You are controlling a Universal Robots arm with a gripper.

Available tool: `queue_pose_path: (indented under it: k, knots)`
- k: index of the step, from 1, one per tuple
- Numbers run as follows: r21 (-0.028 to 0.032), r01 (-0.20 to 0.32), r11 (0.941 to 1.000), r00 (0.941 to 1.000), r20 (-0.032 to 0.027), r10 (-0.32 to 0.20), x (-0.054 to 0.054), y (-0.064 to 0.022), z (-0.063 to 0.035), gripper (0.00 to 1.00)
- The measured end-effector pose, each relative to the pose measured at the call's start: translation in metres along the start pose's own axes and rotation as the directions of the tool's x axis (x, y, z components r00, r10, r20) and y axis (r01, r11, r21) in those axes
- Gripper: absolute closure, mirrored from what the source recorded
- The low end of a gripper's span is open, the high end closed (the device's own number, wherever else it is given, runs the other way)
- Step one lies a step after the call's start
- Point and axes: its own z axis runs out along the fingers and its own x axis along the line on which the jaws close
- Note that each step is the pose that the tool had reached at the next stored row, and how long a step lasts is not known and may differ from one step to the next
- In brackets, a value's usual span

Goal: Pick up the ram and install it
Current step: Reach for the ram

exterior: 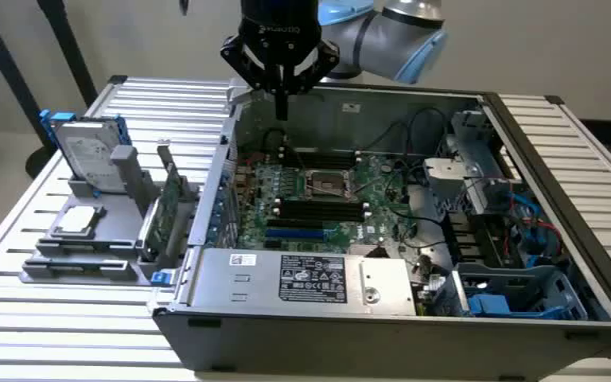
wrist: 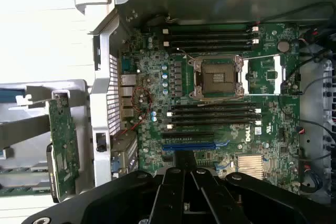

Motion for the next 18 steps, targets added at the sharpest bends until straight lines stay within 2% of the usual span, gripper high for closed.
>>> queue_pose_path:
  k: [14,18]
  knots:
    - [0.0000,0.000,1.0000,1.0000,-0.0001,0.000,0.0001,-0.0001,0.0000,0.89]
    - [0.0003,0.000,1.0000,1.0000,-0.0002,0.000,0.0050,-0.0078,-0.0002,0.89]
